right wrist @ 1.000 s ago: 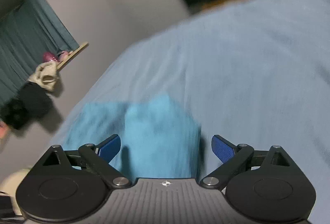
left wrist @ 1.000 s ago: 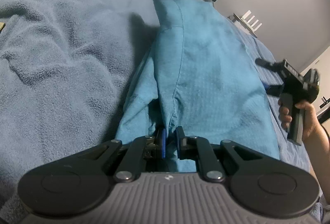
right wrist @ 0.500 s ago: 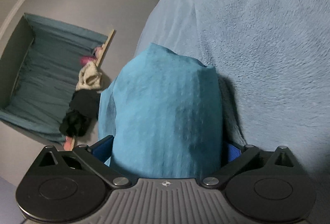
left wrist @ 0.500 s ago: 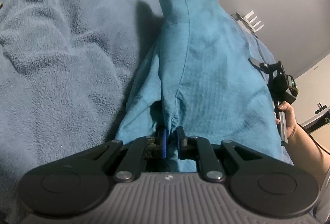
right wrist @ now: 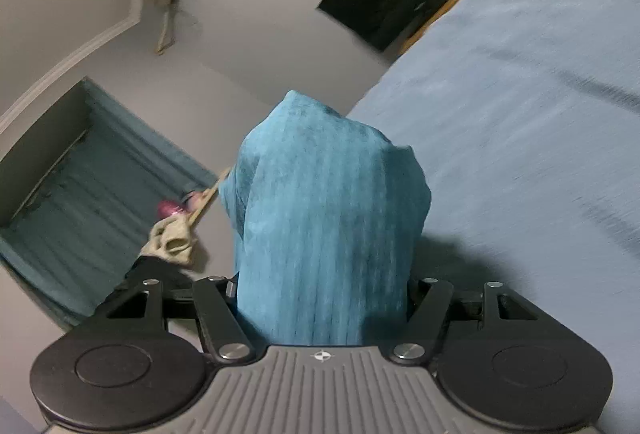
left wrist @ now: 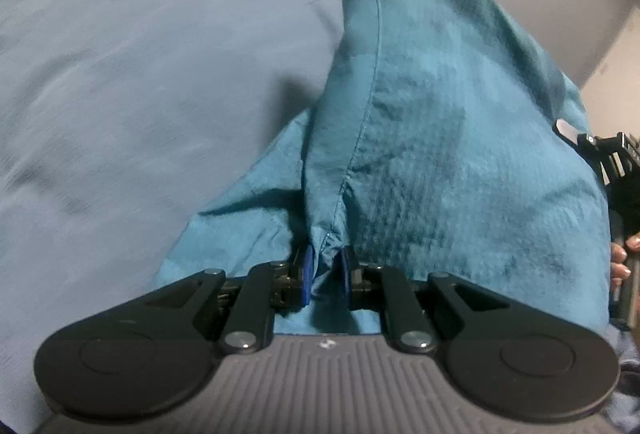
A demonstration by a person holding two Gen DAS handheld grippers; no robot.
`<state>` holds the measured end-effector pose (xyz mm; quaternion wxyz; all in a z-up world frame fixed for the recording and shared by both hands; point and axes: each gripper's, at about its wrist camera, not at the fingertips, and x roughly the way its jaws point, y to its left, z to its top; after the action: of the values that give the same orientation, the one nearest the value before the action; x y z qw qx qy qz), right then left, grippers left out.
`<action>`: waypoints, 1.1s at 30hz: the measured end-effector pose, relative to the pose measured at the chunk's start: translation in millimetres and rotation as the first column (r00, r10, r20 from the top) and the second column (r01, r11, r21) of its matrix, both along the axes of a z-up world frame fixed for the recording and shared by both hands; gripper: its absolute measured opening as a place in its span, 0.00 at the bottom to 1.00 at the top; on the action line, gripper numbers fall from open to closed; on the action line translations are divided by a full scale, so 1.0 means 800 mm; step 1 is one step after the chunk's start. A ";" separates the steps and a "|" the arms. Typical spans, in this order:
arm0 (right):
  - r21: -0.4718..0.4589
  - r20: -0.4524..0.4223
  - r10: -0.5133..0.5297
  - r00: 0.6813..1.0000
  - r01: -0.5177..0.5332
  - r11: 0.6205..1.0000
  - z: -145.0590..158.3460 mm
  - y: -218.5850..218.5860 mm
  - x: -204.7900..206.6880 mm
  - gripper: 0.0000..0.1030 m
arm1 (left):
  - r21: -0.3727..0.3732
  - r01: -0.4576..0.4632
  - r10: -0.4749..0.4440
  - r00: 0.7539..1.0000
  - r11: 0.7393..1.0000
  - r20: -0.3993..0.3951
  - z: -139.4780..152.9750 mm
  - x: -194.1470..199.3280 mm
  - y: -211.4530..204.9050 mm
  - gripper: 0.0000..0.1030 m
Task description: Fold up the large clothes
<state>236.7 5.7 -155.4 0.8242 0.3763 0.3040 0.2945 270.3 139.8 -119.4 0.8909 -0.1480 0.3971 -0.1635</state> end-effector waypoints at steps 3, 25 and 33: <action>-0.033 -0.008 -0.073 0.997 0.072 0.997 0.005 -0.050 0.005 0.65 | 0.013 0.029 -0.029 0.999 0.999 0.017 0.002 0.019 -0.047 0.09; -0.546 0.020 -0.059 0.998 0.060 0.836 0.064 -0.073 0.290 0.94 | 0.001 0.082 -0.081 0.993 0.997 0.082 -0.016 0.062 -0.127 0.09; -0.283 -0.088 -0.136 0.987 0.106 0.953 0.032 -0.139 0.191 0.99 | -0.012 0.081 -0.080 0.995 0.997 0.064 -0.019 0.066 -0.125 0.08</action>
<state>389.8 -105.2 -129.7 0.8679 0.2899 0.3622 0.1776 323.2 39.6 -134.4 0.8946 -0.1331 0.3731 -0.2069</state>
